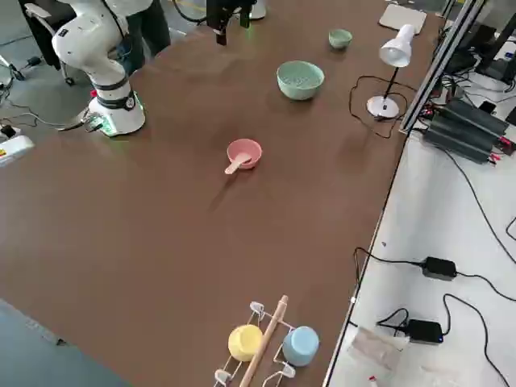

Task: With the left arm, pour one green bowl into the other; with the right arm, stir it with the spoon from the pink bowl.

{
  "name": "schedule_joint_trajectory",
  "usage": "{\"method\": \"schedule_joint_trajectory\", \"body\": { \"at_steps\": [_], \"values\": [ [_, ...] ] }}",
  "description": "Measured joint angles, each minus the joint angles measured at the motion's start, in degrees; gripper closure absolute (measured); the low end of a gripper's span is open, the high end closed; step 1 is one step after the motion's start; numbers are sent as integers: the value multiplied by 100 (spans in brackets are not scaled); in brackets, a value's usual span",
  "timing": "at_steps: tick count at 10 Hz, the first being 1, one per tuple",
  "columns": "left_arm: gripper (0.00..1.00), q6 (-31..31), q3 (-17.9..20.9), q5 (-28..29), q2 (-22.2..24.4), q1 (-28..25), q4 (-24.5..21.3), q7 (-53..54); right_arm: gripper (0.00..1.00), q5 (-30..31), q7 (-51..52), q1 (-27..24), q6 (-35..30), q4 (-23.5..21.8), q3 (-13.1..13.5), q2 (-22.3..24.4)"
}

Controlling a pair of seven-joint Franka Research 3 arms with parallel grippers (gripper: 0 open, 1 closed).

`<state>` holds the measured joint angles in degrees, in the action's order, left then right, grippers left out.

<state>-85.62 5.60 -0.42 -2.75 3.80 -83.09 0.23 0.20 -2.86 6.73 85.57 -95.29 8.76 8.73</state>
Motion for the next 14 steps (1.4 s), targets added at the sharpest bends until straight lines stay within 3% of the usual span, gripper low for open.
{"method": "schedule_joint_trajectory", "body": {
  "at_steps": [4,7,11,14],
  "values": [
    [0,14,-3,0,-6,0,-8,4,0,0,-1,0,0,0,0,0],
    [0,8,9,-151,-211,-293,-40,14,0,-26,-4,-3,233,-143,36,-4],
    [0,-362,8,-483,-940,-675,-235,52,0,-1083,176,-284,1538,-1478,84,-56],
    [0,-1770,-138,-783,-970,-684,-1364,72,0,-2015,1433,-983,1702,-2174,117,-274]
  ]
}}
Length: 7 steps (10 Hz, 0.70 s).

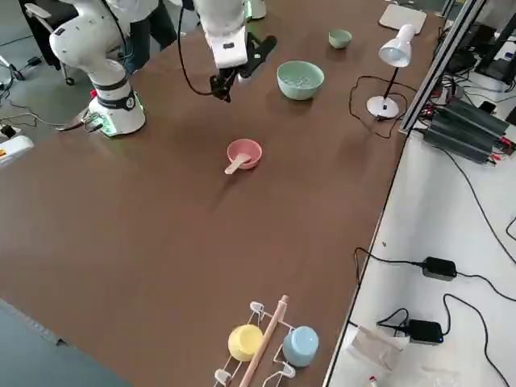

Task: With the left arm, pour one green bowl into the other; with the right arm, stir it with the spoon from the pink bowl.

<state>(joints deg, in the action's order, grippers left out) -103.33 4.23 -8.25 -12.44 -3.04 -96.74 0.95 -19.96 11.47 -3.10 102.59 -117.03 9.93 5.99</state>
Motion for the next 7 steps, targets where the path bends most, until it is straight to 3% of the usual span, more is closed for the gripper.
{"method": "schedule_joint_trajectory", "body": {
  "at_steps": [5,7],
  "values": [
    [0,-2619,-118,-74,148,5,-2224,338,0,-1145,1653,-751,29,-80,33,-1157],
    [1,-3062,-232,-75,67,7,-2632,363,1,-1191,2116,-897,112,-58,33,-1460]
  ]
}}
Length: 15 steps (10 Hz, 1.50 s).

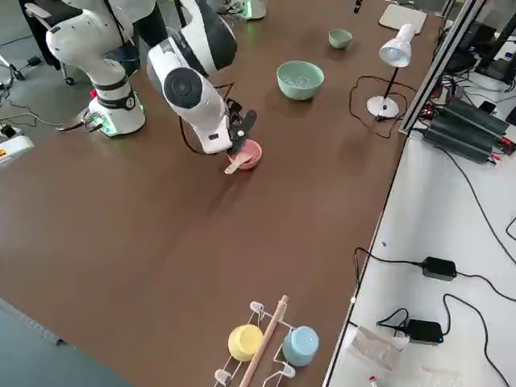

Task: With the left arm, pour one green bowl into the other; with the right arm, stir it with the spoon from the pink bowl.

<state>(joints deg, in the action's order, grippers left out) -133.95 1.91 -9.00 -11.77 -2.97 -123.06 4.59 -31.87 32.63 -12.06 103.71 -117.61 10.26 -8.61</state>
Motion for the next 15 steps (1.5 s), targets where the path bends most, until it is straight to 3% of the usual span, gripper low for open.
{"method": "schedule_joint_trajectory", "body": {
  "at_steps": [5,6,10,11,15],
  "values": [
    [7,-448,-235,-305,-601,3,-131,262,5,-217,847,-413,58,195,-5,-669],
    [13,-512,-251,-308,-729,2,-128,338,5,-431,1007,-428,80,244,-12,-861],
    [22,-530,-248,-320,-920,-19,-117,550,5,-830,1764,-749,94,420,-5,-1437],
    [40,-530,-248,-319,-927,-17,-110,555,7,-854,1768,-754,94,463,-10,-1493],
    [46,-545,-273,-320,-982,-5,-107,567,15,-1301,2252,-773,-50,655,-26,-1985]
  ]
}}
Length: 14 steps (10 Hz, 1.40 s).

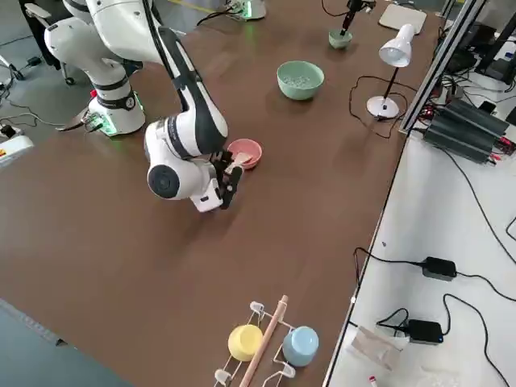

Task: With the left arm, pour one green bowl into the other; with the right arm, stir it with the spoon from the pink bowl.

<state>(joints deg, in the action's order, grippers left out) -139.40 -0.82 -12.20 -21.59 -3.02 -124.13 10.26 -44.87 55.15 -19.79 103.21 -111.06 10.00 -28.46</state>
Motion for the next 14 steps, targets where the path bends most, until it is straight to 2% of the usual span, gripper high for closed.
{"method": "schedule_joint_trajectory", "body": {
  "at_steps": [2,3,4,6,9,11,13,14],
  "values": [
    [50,-19,-48,0,-56,0,17,0,19,-75,156,-5,-50,65,0,-170],
    [56,-27,-49,-1,-86,-3,32,0,20,-96,165,-9,-94,79,0,-204],
    [64,-29,-49,-1,-103,-5,47,0,22,-148,167,-12,-176,91,-1,-212],
    [94,-31,-52,-4,-106,-5,68,0,27,-290,168,-22,-335,94,-1,-231],
    [96,-56,-53,-27,-46,-5,202,-10,33,-405,171,-121,-554,108,0,-267],
    [96,-53,-76,-43,251,1,261,-294,43,-446,232,-164,-579,131,-2,-322],
    [96,17,-175,-43,640,14,310,-731,57,-540,434,-164,-580,138,-9,-405],
    [96,272,-204,-43,777,20,429,-898,58,-563,498,-166,-580,142,-9,-441]
  ]
}}
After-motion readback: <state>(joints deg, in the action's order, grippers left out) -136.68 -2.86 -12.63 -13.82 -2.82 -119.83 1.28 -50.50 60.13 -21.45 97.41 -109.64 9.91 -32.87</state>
